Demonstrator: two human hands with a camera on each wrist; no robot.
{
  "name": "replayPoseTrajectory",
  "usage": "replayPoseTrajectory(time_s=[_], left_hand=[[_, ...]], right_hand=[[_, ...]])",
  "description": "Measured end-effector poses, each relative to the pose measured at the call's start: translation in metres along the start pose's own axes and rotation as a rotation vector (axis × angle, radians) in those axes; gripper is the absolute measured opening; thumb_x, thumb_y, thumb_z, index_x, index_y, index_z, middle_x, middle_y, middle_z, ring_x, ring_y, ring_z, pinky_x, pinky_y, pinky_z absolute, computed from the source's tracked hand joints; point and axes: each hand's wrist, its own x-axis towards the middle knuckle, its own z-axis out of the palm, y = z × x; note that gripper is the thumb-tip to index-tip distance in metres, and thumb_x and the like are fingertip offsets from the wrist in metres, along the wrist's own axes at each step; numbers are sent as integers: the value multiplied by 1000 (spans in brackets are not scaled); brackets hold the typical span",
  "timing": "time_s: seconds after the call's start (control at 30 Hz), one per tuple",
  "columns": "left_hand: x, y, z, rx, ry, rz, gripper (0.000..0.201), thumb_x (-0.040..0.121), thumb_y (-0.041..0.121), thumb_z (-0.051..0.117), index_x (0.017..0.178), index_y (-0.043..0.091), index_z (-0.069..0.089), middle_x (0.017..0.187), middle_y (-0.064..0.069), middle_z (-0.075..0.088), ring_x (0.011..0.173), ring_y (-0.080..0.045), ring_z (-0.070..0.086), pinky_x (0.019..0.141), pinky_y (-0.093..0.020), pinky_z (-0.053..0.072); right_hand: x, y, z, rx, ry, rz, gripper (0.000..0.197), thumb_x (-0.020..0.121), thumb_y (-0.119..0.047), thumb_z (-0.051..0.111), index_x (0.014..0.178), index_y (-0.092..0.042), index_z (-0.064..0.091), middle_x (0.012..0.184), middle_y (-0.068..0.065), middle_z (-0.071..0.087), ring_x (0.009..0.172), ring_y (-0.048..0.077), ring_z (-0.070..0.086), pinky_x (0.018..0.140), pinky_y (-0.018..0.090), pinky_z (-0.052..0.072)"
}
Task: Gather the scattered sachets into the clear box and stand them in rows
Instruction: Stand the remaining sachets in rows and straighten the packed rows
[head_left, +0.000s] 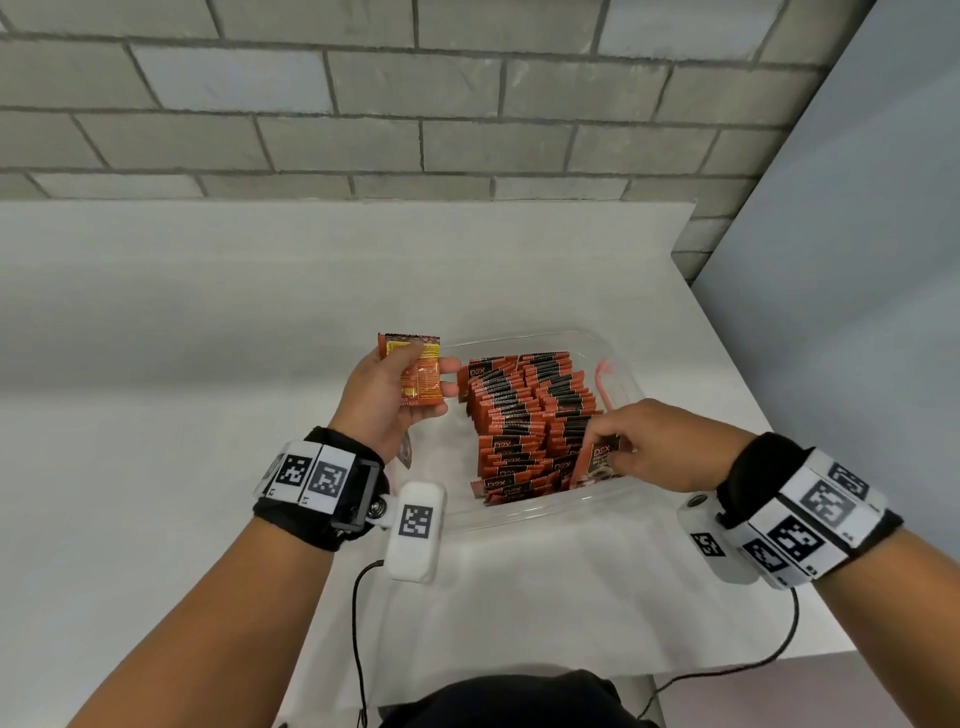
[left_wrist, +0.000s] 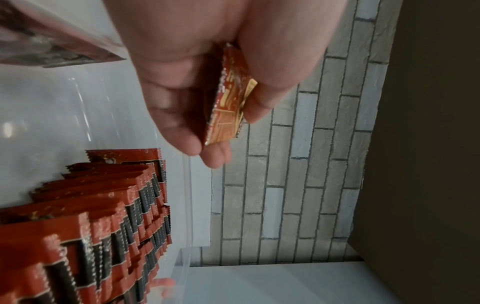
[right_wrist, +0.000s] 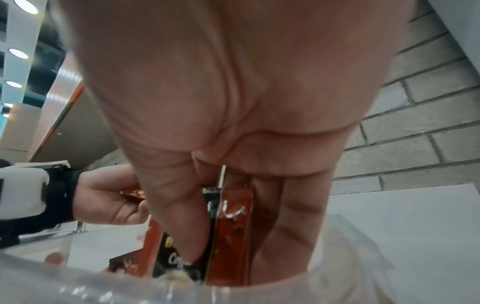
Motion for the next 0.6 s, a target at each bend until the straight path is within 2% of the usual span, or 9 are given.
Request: replayPoseTrajectory(time_s=[0.07, 0.17, 0.2, 0.4, 0.43, 0.53, 0.6], left_hand=[[1, 0, 0, 7, 2, -1, 19, 101, 20, 43, 109, 9, 56, 87, -9, 74, 67, -19, 68, 55, -28, 54], [2, 0, 1, 16, 7, -2, 19, 101, 20, 44, 109, 9, 57, 86, -9, 74, 67, -19, 68, 55, -27, 53], [2, 0, 1, 19, 8, -2, 19, 101, 20, 44, 110, 9, 56, 87, -9, 74, 67, -19, 67, 54, -28, 53], [3, 1, 1, 13, 11, 2, 21, 100, 20, 46, 114, 7, 55, 86, -9, 73, 65, -18, 67, 52, -26, 53], [4, 1, 1, 12, 13, 2, 21, 100, 20, 46, 114, 7, 55, 85, -9, 73, 64, -18, 66, 52, -26, 53], [5, 2, 1, 12, 13, 4, 22, 100, 19, 46, 115, 6, 54, 85, -9, 73, 64, -18, 66, 52, -26, 52], [6, 1, 0, 20, 16, 4, 20, 100, 19, 46, 114, 7, 54, 85, -8, 73, 65, -18, 66, 53, -27, 52]], right_hand=[[0, 0, -4, 19, 16, 1, 26, 91, -6, 53, 105, -22, 68, 107, -8, 67, 94, 8, 61, 86, 22, 48], [0, -1, -10, 61, 13, 3, 29, 89, -2, 50, 101, -20, 69, 102, -8, 69, 88, 7, 62, 76, 11, 45], [0, -2, -11, 75, 0, 6, 30, 89, -1, 49, 101, -19, 69, 101, -8, 69, 87, 6, 61, 74, 12, 45], [6, -8, -6, -19, -61, 28, 29, 89, -1, 46, 103, -14, 67, 105, 0, 67, 91, 15, 60, 80, 28, 49], [7, -9, -5, -31, -71, 24, 31, 88, -1, 46, 104, -15, 68, 106, -2, 67, 91, 13, 60, 80, 26, 50], [7, -11, -6, -29, -86, 26, 34, 91, -3, 46, 109, -20, 70, 102, -11, 65, 80, -1, 57, 67, 10, 42], [6, -11, -6, -53, -80, 15, 34, 92, -5, 47, 111, -22, 70, 101, -13, 65, 80, -2, 57, 66, 6, 40]])
